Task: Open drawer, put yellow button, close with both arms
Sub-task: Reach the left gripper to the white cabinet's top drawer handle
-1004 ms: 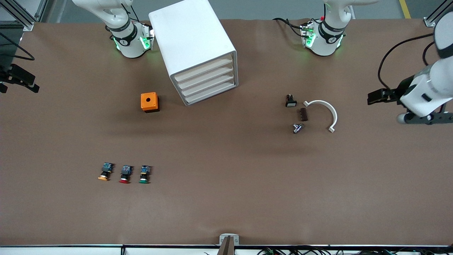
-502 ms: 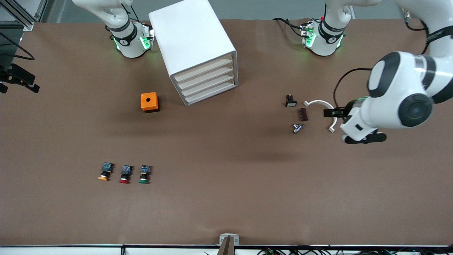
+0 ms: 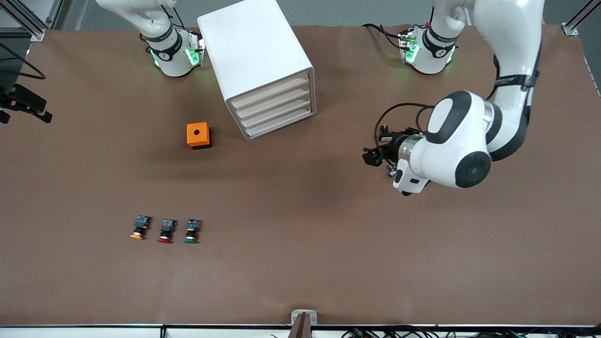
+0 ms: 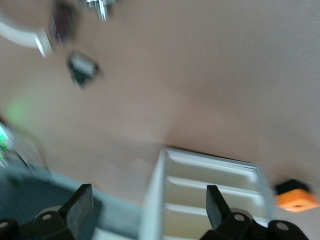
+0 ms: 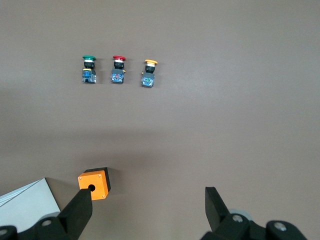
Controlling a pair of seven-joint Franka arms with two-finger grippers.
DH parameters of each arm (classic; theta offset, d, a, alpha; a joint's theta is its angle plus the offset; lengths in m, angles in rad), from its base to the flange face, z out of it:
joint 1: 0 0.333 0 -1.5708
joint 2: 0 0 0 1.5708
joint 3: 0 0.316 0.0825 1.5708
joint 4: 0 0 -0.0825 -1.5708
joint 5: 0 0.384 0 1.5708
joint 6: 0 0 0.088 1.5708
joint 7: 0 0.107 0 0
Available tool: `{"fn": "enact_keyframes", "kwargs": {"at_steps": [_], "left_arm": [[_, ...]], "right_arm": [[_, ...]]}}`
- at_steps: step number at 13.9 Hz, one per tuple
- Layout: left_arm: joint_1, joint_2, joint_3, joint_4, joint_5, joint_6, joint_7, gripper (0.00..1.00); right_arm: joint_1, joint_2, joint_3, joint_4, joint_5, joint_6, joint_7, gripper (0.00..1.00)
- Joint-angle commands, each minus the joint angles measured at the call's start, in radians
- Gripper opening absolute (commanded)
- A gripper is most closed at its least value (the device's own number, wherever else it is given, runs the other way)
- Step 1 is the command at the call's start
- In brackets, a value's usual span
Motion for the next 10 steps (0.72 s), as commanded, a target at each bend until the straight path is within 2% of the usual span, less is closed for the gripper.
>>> {"fn": "enact_keyframes", "kwargs": {"at_steps": [1, 5, 10], "left_arm": [[-0.051, 0.072, 0.003, 0.051, -0.114, -0.027, -0.305, 1.00], [-0.127, 0.183, -0.002, 0.114, -0.266, -0.046, -0.720, 1.00], [-0.162, 0.261, 0.000, 0.139, -0.436, -0.070, -1.027, 1.00]], "right_arm": [[-0.011, -0.017, 0.010, -0.004, 0.016, -0.009, -0.006, 1.00], [-0.012, -0.017, 0.010, -0.004, 0.016, -0.009, -0.006, 1.00], [-0.014, -0.015, 0.008, -0.002, 0.016, -0.011, -0.007, 1.00]]}}
